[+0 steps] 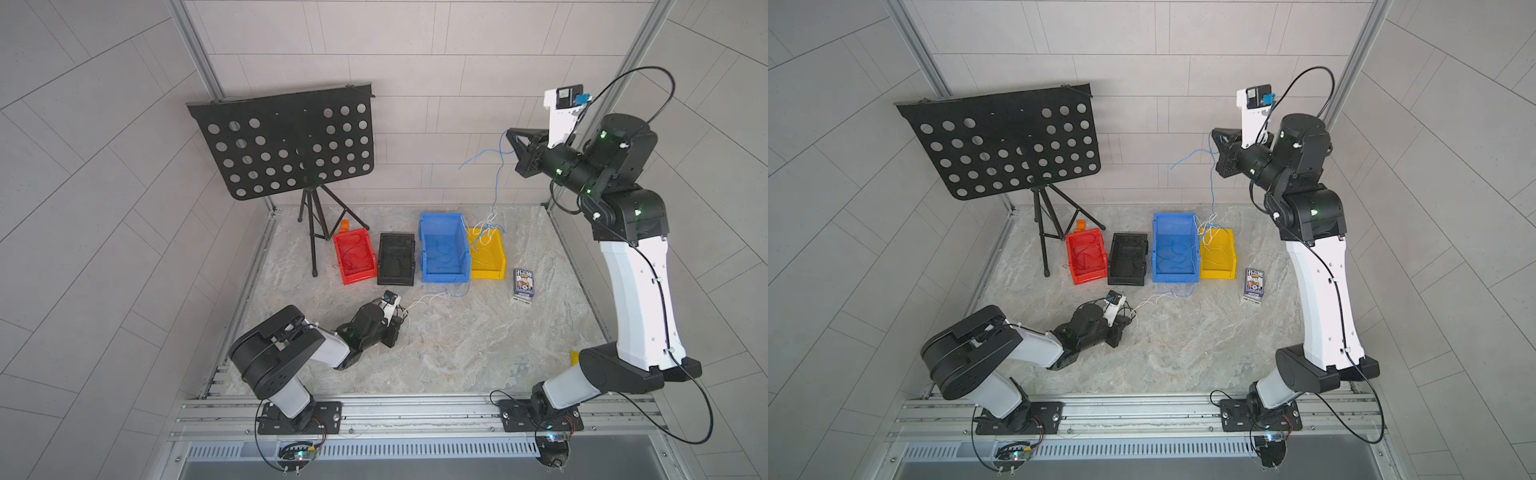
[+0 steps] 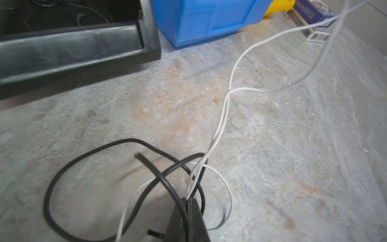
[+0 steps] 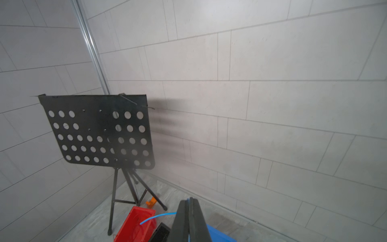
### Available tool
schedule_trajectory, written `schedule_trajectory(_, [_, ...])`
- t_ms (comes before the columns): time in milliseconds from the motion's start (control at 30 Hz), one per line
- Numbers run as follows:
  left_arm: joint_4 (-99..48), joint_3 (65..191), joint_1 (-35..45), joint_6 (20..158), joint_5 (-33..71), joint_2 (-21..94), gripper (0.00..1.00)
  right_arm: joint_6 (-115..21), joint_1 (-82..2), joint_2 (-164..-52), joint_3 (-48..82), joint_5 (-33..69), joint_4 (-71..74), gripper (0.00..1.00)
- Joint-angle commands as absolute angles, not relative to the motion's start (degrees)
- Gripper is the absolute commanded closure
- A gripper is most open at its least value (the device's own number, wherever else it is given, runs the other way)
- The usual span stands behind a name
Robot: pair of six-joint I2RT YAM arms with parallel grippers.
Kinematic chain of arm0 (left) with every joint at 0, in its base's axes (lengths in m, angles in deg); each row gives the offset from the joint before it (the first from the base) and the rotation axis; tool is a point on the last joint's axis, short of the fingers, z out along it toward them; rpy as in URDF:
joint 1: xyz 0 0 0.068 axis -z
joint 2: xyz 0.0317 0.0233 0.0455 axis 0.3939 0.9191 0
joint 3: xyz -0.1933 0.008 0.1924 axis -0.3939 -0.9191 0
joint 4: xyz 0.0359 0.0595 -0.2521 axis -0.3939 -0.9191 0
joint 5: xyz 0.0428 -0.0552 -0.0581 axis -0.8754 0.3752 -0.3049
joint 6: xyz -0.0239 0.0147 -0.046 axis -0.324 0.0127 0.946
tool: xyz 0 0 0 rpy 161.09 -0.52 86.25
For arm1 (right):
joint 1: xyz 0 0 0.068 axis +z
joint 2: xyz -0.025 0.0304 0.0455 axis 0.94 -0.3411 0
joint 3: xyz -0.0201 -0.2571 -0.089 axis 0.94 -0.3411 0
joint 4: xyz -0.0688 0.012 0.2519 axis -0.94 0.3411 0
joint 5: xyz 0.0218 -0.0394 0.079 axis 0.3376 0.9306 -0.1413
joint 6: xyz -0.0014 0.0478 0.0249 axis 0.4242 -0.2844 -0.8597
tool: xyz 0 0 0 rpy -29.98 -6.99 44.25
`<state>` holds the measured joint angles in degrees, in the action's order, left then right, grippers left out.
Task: Untangle and sort cables by color
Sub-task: Untie the cable.
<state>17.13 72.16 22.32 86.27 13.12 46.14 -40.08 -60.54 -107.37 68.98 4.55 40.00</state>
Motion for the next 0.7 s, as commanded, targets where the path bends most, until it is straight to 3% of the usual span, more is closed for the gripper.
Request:
schedule_trajectory(0, [17.5, 67.5, 24.7, 88.6, 8.3, 49.7, 1.0, -40.7, -60.6, -106.6, 70.9, 1.8, 38.7, 1.0])
schedule_trajectory(200, [22.6, 64.4, 30.3, 90.8, 5.2, 51.6, 1.0, -40.0, -60.5, -111.4, 73.9, 1.0, 41.0, 1.0])
schedule_trajectory(300, [21.6, 65.7, 30.4, 91.2, 6.8, 48.1, 0.96, -40.0, -58.8, -108.4, 64.1, -1.6, 36.3, 1.0])
schedule_trajectory(333, [18.3, 66.8, 30.6, 91.0, 7.2, 45.6, 0.91, -40.0, -57.9, -107.1, 60.6, -2.0, 34.1, 1.0])
schedule_trajectory(433, [6.6, 69.0, 31.7, 89.4, 3.0, 35.3, 0.41, -37.7, -55.7, -105.4, 57.1, -2.4, 35.6, 1.0])
schedule_trajectory(500, [0.8, 68.8, 32.3, 89.3, 0.2, 26.9, 0.01, -36.6, -54.7, -104.1, 55.4, -2.5, 36.4, 1.0])
schedule_trajectory(667, [-7.8, 68.6, 32.9, 87.7, -5.7, 6.1, 0.0, -36.2, -52.2, -98.8, 47.1, -3.9, 34.0, 1.0])
